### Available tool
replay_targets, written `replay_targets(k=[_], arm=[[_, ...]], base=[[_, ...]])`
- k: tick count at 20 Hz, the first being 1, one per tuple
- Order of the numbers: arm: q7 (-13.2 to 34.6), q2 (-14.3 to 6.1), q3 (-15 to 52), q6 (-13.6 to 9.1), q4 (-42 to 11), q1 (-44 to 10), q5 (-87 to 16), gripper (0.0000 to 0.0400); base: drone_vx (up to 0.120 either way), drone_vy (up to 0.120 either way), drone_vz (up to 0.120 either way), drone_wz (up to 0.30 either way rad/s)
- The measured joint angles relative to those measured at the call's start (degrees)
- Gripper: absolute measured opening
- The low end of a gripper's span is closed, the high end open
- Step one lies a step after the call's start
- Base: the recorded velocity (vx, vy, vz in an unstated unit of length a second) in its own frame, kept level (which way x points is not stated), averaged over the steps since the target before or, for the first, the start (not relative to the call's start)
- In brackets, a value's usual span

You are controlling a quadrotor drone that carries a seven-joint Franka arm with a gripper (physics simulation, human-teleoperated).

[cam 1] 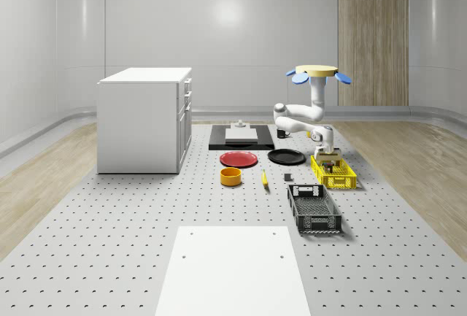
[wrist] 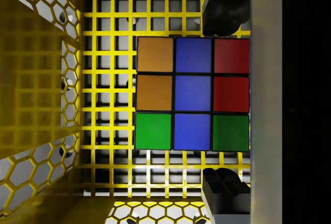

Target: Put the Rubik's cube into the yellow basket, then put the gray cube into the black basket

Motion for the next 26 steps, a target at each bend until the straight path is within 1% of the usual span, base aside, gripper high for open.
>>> replay_targets(k=[4, 11, 19, 26], arm=[[-0.09, 0.03, 2.56, -1.16, -0.81, 0.61, 2.31, 0.0393], [-0.19, -0.03, 8.33, -3.31, -2.15, 1.55, 7.67, 0.0399], [-0.17, -0.31, 11.35, -4.1, -2.6, 1.81, 10.6, 0.04], [-0.16, -0.64, 13.16, -4.38, -2.8, 1.91, 12.41, 0.04]], base=[[0.0, 0.0, 0.0, 0.0], [0.0, 0.0, 0.0, 0.0], [0.0, 0.0, 0.0, 0.0], [0.0, -0.114, 0.0, 0.0]])
